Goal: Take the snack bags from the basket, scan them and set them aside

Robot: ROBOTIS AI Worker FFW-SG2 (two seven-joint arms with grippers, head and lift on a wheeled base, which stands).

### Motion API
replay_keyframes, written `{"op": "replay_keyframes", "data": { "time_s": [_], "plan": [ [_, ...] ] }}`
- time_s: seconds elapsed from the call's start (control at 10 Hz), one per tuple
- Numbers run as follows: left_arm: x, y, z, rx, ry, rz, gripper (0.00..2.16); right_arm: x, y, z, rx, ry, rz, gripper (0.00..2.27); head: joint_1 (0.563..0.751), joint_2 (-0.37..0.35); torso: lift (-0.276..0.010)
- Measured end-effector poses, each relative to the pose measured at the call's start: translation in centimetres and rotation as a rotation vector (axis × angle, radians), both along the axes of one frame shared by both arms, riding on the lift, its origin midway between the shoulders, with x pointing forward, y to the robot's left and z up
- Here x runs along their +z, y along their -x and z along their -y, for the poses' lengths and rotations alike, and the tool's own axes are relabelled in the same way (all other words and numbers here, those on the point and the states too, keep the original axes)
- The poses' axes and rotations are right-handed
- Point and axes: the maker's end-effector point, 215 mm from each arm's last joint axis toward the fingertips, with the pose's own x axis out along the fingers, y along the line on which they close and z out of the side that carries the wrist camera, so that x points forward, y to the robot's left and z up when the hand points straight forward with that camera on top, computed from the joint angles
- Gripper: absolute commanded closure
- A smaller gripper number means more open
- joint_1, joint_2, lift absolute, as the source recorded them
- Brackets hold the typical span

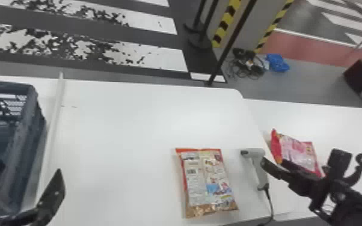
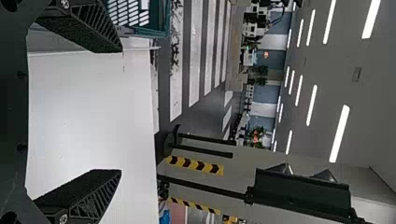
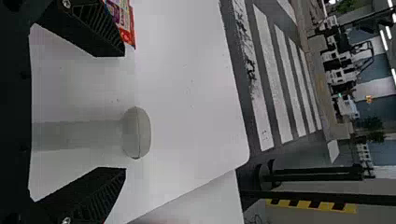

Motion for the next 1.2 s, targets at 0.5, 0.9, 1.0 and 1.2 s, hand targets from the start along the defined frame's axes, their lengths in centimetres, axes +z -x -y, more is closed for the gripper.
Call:
{"op": "replay_keyframes", "data": {
  "time_s": [0.5,0.9,1.0,1.2],
  "plan": [
    [0.1,0.1,-0.2,0.000,-0.003,0.003,0.07,-1.0,3.1,-10.6,0.196,-0.265,-0.352,0.04,0.695,-0.350,-0.075],
    [-0.6,0.4,-0.3,-0.002,-0.010,-0.012,0.07,-5.2,1.0,-13.8,0.320,-0.312,-0.420,0.04,0.695,-0.350,-0.075],
    [-0.9,0.5,-0.3,0.000,-0.010,-0.018,0.07,-6.1,0.5,-14.1,0.343,-0.292,-0.417,0.04,0.695,-0.350,-0.075],
    [-1.2,0.4,-0.2,0.001,-0.006,-0.021,0.07,-7.5,0.6,-15.2,0.386,-0.285,-0.441,0.35,0.695,-0.350,-0.075]
  ]
}}
